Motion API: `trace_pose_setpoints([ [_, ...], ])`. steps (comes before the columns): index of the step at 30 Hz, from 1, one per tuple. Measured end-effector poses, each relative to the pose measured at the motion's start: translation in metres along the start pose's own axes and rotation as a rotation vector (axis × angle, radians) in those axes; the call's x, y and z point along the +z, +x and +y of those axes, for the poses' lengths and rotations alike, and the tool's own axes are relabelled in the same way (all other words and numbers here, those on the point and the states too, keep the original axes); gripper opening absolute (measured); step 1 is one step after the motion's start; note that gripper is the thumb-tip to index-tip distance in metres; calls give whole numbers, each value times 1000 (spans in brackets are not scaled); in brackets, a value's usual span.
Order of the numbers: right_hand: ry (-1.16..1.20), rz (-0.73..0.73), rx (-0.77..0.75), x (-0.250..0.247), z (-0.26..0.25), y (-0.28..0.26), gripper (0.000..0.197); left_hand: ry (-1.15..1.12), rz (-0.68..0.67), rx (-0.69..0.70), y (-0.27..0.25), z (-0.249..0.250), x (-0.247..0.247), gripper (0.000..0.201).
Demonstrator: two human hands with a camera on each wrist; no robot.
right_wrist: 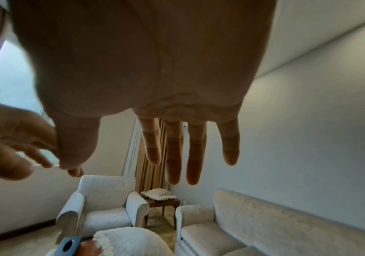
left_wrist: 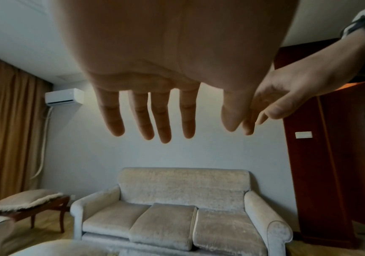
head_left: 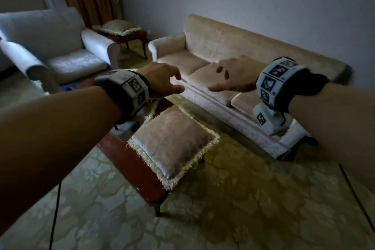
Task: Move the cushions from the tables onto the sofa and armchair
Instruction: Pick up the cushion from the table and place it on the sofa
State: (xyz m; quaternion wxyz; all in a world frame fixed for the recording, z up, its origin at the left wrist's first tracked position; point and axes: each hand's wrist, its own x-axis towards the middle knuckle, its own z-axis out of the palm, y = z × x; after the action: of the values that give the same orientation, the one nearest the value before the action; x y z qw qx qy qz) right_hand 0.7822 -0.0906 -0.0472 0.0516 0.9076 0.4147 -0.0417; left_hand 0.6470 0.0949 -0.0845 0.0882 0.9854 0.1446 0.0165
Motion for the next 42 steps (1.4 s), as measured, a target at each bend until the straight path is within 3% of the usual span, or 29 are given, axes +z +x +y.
trace_pose_setpoints([
  [4,21,-45,-53,12,24,63,88,-10,-47,-88,53,-8,21,49],
  [8,-60,-31,-139,42,46,143,114,-49,-105,-159,110,-22,55,48],
  [12,-47,-163,-195,78,60,218,82,-123,-120,-202,173,-46,100,42],
  [20,-34,-353,-316,137,68,351,75,-208,-279,-377,264,-105,184,49],
  [28,32,-502,-426,215,33,453,80,-321,-319,-625,280,-166,251,52],
  [34,184,-526,-511,294,5,502,75,-412,-335,-845,276,-191,316,57],
  [42,154,-590,-511,432,25,540,76,-529,-415,-1096,273,-190,430,62],
])
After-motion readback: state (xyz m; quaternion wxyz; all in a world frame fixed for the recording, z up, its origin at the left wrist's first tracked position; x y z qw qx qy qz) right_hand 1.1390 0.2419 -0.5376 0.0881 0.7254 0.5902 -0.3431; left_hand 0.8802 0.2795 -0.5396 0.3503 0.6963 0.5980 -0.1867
